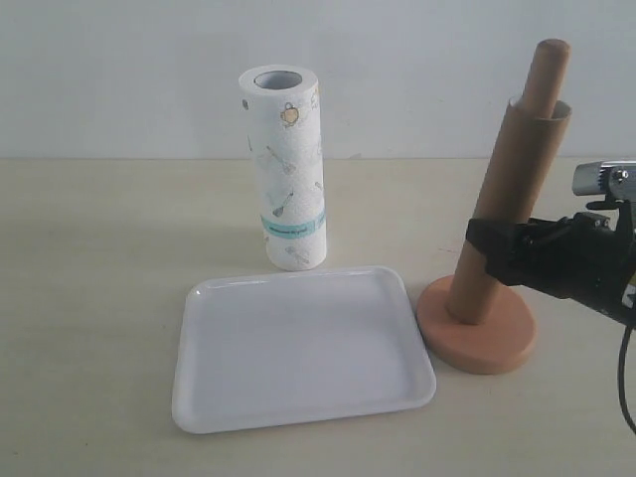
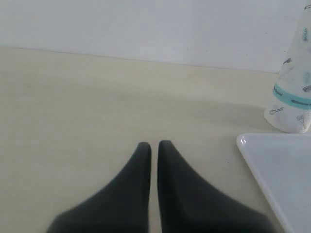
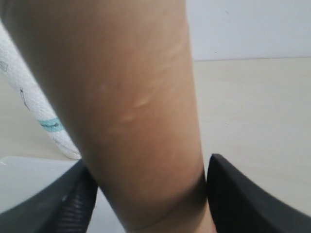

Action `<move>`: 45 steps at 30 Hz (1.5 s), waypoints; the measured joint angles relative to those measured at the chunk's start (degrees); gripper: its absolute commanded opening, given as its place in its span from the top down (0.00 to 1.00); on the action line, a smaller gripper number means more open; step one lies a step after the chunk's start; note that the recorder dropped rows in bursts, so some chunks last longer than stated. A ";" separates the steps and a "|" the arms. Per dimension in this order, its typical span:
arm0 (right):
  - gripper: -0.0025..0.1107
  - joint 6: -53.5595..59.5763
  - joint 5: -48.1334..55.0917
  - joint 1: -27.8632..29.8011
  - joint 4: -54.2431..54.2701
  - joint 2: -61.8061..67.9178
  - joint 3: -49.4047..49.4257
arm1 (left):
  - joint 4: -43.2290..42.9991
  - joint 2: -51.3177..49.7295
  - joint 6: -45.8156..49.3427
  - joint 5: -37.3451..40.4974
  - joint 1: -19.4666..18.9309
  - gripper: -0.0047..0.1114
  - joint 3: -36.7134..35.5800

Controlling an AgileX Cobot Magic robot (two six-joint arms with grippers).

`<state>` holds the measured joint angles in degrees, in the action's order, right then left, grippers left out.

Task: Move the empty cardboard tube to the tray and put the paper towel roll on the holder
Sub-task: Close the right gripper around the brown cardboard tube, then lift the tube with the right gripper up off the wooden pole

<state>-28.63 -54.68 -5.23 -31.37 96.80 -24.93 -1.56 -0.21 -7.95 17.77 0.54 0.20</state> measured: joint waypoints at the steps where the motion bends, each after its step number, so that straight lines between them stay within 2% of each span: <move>1: 0.98 0.00 0.00 0.00 -0.27 0.00 -0.09 | 0.00 0.00 0.00 0.00 0.00 0.92 0.00; 9: 0.98 0.05 -0.43 0.00 -1.04 -2.12 -0.09 | 0.00 0.00 0.00 0.00 0.00 0.92 0.00; 22: 0.98 0.05 7.11 0.00 -1.14 -26.86 -0.57 | 0.00 0.00 0.00 0.00 0.00 0.92 0.00; 30: 0.98 -1.64 15.70 0.00 -1.14 -38.09 -7.04 | 0.00 0.00 0.00 0.00 0.00 0.92 0.00; 38: 0.98 -6.59 19.81 0.00 -2.34 -44.50 -17.08 | 0.00 0.00 0.00 0.00 0.00 0.92 0.00; 40: 0.98 -10.92 22.01 0.00 -8.28 -45.61 -20.79 | 0.00 0.00 0.00 0.00 0.00 0.92 0.00; 42: 0.98 -20.24 23.26 0.00 -20.64 -46.45 -24.74 | 0.00 0.00 0.00 0.00 0.00 0.92 0.00; 44: 0.98 -37.76 21.23 0.00 -42.52 -46.96 -30.67 | 0.00 0.00 0.00 0.00 0.00 0.92 0.00; 45: 0.98 -43.31 19.36 0.00 -49.27 -46.96 -32.70 | 0.00 0.00 0.00 0.00 0.00 0.92 0.00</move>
<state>-71.94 -35.33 -5.23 -80.64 49.84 -57.63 -1.56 -0.21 -7.95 17.77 0.54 0.20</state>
